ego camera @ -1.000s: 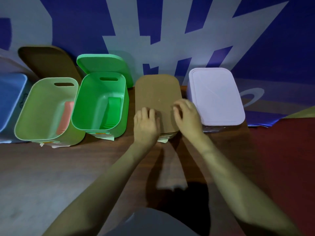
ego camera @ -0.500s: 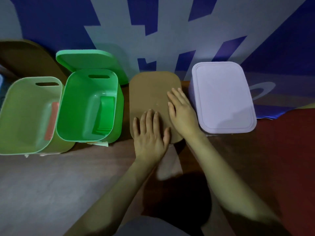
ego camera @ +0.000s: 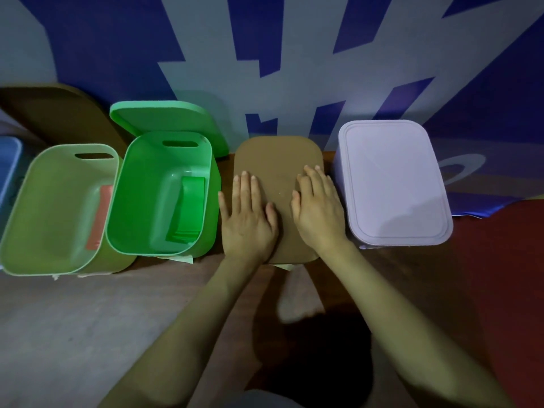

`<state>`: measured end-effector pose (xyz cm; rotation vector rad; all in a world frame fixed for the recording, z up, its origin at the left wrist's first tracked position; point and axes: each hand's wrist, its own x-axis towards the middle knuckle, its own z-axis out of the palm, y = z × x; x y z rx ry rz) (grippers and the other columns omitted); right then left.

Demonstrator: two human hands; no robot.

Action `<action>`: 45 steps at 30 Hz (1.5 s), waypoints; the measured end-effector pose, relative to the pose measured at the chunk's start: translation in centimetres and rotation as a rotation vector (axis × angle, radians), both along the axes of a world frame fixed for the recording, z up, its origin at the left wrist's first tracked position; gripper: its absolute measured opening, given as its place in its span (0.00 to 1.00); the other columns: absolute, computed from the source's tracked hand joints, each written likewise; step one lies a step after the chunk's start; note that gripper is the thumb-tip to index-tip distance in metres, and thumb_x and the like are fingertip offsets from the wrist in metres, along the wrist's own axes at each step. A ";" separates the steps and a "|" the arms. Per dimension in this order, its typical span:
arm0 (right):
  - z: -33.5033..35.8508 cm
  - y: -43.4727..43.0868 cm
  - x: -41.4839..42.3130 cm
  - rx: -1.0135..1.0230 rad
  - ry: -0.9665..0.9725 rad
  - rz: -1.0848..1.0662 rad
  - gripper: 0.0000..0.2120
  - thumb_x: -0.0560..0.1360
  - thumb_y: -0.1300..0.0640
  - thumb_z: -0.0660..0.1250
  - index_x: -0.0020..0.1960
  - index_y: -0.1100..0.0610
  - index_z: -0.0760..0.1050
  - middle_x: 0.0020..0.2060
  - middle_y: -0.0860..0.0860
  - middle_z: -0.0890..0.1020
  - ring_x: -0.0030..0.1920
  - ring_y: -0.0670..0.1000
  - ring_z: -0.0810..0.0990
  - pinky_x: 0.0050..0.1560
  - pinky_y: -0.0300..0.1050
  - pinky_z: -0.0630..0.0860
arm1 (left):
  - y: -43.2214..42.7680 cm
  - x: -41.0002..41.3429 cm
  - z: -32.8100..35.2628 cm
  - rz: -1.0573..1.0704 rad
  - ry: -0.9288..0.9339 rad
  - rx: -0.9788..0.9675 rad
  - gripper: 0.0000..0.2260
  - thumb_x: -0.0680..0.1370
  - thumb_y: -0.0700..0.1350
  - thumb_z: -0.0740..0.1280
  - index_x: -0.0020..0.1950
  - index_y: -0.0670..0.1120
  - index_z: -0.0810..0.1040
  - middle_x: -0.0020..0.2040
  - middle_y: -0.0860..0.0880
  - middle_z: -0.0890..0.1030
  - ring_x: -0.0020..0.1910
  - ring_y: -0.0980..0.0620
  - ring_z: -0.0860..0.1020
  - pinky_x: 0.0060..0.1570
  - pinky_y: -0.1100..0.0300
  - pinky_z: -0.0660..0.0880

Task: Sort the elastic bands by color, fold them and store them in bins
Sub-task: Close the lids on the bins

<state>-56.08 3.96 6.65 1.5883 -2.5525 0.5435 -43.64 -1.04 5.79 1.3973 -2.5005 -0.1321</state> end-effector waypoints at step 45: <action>10.8 -19.2 12.3 0.103 -0.162 0.011 0.17 0.80 0.66 0.53 0.67 0.59 0.68 0.60 0.58 0.74 0.60 0.57 0.71 0.51 0.46 0.68 | -24.6 13.4 11.5 -0.340 0.051 0.040 0.10 0.81 0.41 0.57 0.59 0.46 0.74 0.52 0.44 0.79 0.49 0.40 0.78 0.37 0.53 0.68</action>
